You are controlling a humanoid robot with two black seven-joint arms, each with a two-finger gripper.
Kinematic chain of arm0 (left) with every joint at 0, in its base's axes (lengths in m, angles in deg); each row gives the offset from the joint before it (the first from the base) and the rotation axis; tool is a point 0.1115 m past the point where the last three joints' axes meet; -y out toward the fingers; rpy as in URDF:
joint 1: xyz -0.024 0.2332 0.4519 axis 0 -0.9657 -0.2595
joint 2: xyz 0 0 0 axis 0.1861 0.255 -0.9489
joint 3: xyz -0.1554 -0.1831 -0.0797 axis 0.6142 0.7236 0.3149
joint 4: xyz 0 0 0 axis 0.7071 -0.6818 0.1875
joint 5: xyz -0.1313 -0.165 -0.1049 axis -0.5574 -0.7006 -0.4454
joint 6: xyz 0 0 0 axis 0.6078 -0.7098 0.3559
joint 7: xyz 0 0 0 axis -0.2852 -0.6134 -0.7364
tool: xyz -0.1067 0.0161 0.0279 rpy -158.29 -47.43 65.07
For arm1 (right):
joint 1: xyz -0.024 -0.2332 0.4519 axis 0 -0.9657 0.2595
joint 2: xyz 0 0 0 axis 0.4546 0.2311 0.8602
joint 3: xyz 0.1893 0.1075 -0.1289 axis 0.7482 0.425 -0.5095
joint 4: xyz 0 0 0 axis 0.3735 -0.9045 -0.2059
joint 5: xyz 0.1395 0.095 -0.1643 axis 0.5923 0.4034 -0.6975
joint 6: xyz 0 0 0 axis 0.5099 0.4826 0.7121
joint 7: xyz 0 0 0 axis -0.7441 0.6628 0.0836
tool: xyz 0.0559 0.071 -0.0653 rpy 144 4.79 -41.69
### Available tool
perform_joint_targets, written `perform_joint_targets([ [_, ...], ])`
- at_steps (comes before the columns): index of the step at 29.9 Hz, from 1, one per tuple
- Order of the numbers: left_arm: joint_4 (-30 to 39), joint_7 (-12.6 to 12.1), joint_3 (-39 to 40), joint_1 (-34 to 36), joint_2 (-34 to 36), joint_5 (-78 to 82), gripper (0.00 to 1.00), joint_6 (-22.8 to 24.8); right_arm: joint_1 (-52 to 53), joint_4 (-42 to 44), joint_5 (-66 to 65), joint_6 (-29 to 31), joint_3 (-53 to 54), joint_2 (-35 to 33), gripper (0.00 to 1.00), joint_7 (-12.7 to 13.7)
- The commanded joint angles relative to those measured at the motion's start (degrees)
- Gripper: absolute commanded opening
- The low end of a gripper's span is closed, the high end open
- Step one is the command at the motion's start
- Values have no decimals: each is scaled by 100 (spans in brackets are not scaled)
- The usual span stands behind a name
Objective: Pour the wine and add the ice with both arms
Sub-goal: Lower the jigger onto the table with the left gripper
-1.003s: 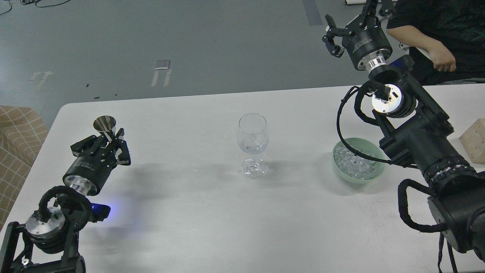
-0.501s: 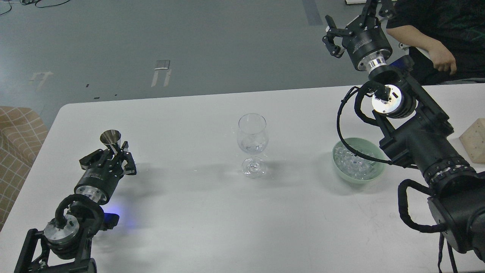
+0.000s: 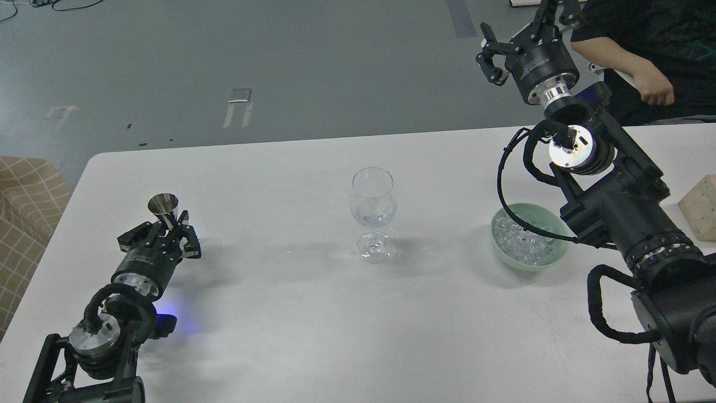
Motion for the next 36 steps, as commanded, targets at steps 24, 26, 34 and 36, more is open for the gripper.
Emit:
perform_joint_targets([
  [24, -17, 2, -18, 27, 35, 17, 45, -27, -34, -18, 0, -2, 0, 0, 100, 0],
  [26, -17, 2, -9, 36, 35, 17, 45, -27, -34, -18, 0, 7, 9, 0, 100, 0],
  [34, -17, -6, -18, 45, 44, 104, 76, -54, -25, -18, 0, 7, 9, 0, 100, 0],
  [36, -17, -15, -18, 36, 44, 105, 81, -54, -34, -18, 0, 7, 9, 0, 100, 0],
])
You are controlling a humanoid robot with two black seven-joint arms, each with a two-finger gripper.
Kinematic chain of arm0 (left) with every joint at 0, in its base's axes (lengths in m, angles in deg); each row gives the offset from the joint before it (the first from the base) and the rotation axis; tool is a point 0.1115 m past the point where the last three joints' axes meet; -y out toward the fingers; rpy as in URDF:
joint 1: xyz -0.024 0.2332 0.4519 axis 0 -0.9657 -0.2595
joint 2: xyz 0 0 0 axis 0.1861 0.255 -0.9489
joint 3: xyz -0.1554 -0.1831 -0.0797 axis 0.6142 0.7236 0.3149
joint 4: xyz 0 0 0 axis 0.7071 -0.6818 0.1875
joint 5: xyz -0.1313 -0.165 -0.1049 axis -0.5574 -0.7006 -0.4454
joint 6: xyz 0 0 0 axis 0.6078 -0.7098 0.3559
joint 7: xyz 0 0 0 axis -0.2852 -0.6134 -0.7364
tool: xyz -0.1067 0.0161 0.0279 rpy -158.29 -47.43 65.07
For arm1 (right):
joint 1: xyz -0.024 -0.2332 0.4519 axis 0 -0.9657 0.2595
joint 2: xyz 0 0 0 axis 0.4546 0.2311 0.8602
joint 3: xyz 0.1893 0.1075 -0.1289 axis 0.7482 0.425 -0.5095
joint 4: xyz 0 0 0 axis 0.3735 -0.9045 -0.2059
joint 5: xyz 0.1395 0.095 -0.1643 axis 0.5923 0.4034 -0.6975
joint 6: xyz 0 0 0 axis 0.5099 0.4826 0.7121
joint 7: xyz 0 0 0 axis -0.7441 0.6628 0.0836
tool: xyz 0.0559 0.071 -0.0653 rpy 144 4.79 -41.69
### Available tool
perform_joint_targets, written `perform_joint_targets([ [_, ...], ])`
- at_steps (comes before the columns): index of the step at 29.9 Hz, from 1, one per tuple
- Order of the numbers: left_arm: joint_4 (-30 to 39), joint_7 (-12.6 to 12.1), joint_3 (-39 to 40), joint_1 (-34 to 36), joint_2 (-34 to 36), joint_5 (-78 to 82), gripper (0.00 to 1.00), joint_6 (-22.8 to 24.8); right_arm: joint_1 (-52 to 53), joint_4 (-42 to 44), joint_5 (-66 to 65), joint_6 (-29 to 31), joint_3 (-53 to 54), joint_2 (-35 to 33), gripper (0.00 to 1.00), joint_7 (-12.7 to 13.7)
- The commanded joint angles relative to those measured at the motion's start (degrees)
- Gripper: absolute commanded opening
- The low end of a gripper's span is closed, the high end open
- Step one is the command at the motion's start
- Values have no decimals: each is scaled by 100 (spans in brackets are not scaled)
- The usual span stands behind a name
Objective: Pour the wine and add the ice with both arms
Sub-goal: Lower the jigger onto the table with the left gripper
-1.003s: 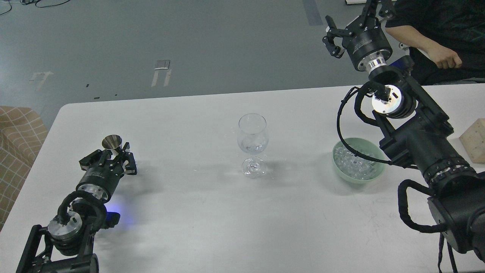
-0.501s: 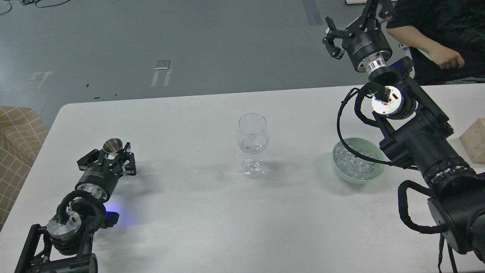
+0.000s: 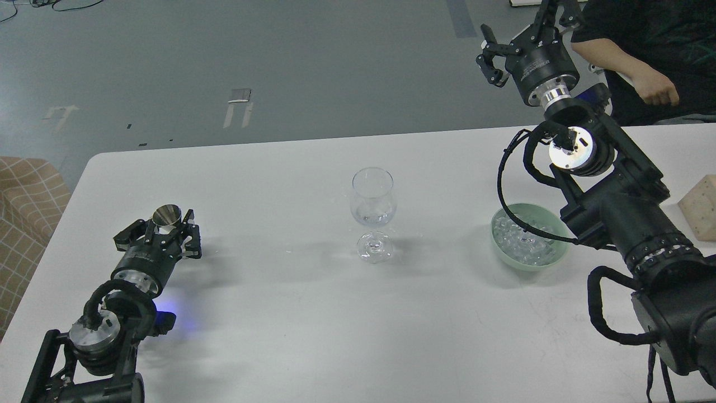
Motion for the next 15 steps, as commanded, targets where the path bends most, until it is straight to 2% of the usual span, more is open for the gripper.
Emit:
perform_joint_targets([
  [1, 1, -9, -1, -7, 1, 23, 86, -4, 0, 0, 0, -9, 0, 0, 100, 0],
  [3, 1, -18, -1, -16, 9, 23, 97, -4, 0, 0, 0, 0, 0, 0, 100, 0],
  [15, 19, -88, 25, -113, 159, 15, 98, 66, 9, 0, 0, 0, 0, 0, 100, 0],
])
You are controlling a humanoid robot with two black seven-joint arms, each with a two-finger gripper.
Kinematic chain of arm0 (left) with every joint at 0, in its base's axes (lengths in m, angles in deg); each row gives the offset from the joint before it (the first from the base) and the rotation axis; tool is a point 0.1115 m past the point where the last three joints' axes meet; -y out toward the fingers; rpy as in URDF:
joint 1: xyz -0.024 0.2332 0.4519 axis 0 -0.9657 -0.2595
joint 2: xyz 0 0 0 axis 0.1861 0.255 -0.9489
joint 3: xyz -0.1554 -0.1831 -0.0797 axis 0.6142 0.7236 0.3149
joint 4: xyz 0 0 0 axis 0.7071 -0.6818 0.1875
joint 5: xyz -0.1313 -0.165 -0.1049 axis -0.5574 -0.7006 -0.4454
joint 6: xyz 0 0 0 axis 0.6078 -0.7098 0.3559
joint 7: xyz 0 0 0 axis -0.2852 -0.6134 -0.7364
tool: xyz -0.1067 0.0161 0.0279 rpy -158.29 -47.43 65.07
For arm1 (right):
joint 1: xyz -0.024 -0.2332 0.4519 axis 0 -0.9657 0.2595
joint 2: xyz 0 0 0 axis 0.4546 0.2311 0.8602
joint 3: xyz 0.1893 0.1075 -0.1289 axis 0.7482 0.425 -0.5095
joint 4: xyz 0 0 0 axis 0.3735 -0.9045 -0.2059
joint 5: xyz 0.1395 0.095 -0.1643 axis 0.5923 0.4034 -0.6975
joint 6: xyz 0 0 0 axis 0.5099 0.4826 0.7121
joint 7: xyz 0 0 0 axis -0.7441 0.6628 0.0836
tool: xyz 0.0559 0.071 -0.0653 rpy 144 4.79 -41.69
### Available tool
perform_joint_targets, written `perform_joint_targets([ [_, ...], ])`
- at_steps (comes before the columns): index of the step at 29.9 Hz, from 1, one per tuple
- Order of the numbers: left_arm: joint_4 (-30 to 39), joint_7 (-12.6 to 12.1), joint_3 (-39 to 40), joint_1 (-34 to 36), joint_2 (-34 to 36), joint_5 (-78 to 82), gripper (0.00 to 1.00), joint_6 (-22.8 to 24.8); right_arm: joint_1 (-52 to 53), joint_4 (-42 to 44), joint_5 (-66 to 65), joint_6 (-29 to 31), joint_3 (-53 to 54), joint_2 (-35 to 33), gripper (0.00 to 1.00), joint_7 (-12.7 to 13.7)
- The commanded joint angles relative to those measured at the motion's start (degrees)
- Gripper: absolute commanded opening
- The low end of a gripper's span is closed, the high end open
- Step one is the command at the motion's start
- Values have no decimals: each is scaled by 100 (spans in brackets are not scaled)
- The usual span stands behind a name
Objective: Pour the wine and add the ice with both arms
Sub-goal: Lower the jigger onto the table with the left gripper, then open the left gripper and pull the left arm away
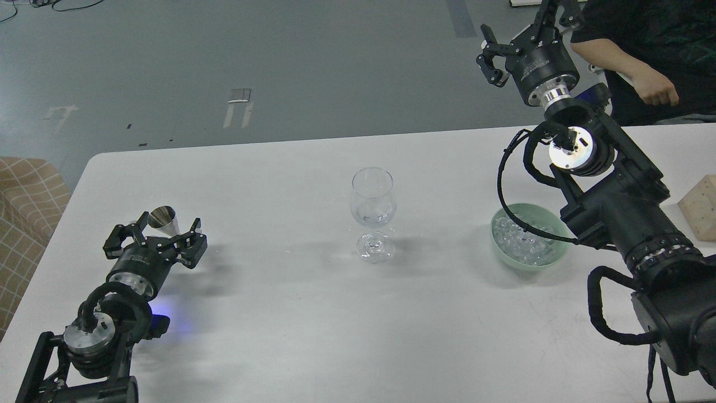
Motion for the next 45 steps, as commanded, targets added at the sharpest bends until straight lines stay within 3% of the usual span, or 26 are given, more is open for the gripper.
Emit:
perform_joint_targets([
  [1, 17, -39, 36, -24, 38, -9, 98, 33, 8, 0, 0, -6, 0, 0, 100, 0],
  [8, 158, -303, 54, -392, 126, -18, 98, 296, -1, 0, 0, 2, 0, 0, 100, 0],
  [19, 377, -496, 89, -674, 170, -36, 98, 341, -1, 0, 0, 2, 0, 0, 100, 0],
  [25, 685, -812, 378, -1112, 170, -45, 98, 376, -1, 0, 0, 2, 9, 0, 100, 0],
  [30, 685, -1170, 985, -1500, 328, -79, 98, 1016, -1, -9, 0, -6, 9, 0, 100, 0],
  [32, 606, -1170, 1405, -1658, 608, -115, 98, 1446, -1, -9, 0, 3, 0, 0, 100, 0],
  [38, 158, -1170, 1996, -1579, 1478, -115, 98, 1641, 7, -18, 0, 3, -27, 0, 100, 0],
  [42, 26, -1170, 1935, -1123, 2436, -10, 98, 1641, 8, -114, -44, 3, -517, -131, 100, 9],
  [45, -53, -1170, 1769, -466, 2832, 122, 98, 1641, -54, -551, -105, -93, -1411, -744, 100, 18],
])
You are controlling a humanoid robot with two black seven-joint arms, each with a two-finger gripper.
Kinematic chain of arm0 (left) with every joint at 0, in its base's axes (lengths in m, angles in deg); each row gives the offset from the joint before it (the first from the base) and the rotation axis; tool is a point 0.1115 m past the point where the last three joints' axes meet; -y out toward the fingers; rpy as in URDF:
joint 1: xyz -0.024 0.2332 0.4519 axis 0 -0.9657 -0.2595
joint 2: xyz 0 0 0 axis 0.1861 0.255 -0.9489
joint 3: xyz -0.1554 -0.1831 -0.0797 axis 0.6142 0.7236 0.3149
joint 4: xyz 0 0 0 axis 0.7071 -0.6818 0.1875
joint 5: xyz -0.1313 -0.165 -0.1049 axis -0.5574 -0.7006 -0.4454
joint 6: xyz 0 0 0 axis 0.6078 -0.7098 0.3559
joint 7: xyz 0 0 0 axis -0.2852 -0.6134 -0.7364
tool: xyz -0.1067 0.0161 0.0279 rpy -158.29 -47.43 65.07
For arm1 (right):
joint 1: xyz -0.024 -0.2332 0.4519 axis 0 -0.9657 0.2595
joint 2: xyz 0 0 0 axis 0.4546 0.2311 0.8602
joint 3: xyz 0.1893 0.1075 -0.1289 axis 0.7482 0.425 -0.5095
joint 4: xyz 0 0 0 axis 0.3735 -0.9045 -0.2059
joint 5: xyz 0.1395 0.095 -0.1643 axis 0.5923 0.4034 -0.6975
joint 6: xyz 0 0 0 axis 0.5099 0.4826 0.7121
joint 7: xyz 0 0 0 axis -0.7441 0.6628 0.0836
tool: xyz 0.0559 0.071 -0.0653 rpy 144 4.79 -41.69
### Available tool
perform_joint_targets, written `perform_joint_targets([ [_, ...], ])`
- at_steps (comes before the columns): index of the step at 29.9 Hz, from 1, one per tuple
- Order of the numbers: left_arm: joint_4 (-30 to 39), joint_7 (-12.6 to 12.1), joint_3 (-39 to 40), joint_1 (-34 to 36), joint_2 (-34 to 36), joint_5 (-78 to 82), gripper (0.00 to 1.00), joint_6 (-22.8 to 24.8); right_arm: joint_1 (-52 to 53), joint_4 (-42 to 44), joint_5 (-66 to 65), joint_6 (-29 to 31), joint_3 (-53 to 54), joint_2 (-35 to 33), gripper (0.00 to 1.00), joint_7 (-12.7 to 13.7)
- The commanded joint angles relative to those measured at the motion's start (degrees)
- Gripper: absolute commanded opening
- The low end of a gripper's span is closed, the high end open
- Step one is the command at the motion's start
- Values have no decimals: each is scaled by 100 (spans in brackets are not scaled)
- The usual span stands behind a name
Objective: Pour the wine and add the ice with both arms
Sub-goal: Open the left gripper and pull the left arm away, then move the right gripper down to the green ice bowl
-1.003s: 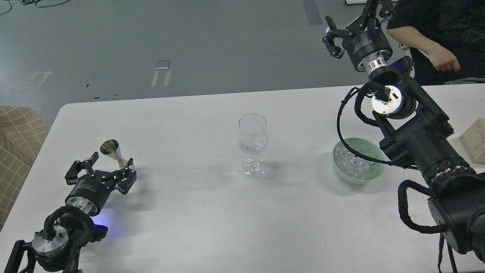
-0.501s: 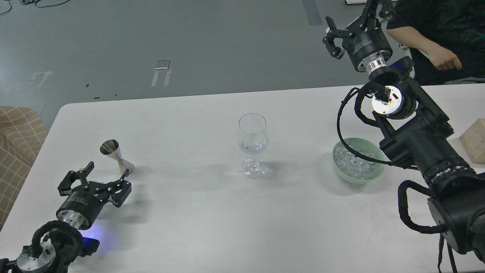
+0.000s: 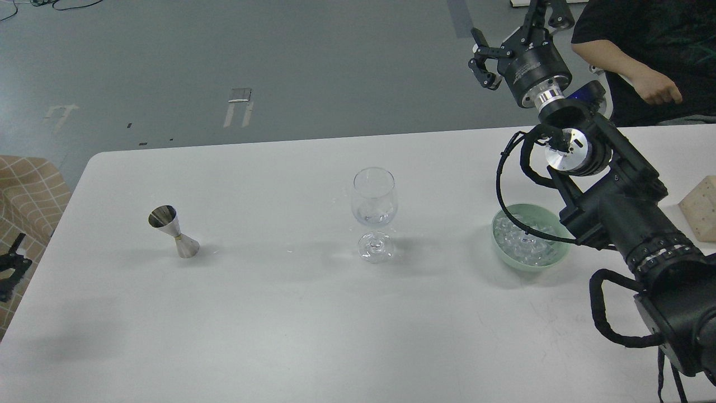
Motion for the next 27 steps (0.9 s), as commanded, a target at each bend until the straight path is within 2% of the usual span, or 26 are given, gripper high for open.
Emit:
perform_joint_targets([
  [1, -134, 1, -285, 897, 425, 240, 98, -17, -132, -592, -45, -145, -1102, -750, 100, 4],
  [3, -256, 1, -600, 1459, 426, 538, 98, -26, -194, -953, -62, -215, -1551, -1207, 100, 13],
  [4, -257, 1, -602, 1463, 426, 540, 98, -26, -195, -955, -63, -216, -1553, -1210, 100, 13],
  [6, -476, 1, -1171, 2110, 400, 1056, 98, -43, -308, -1471, -202, -303, -2078, -1874, 100, 4],
  [9, -731, 357, -1962, 2770, 373, 1619, 98, -70, -449, -2104, -763, -321, -2484, -2744, 100, 4],
  [14, -1021, 665, -2789, 3466, 295, 1718, 98, -96, -853, -3027, -1808, -365, -2582, -3782, 100, -13],
  [20, -1040, 718, -2905, 3643, 13, 1753, 98, -96, -1538, -4082, -3442, -926, -2582, -4601, 100, -31],
  [27, -1040, 710, -2949, 3634, -75, 1937, 98, -96, -2224, -4541, -5519, -1876, -2582, -4725, 100, -40],
])
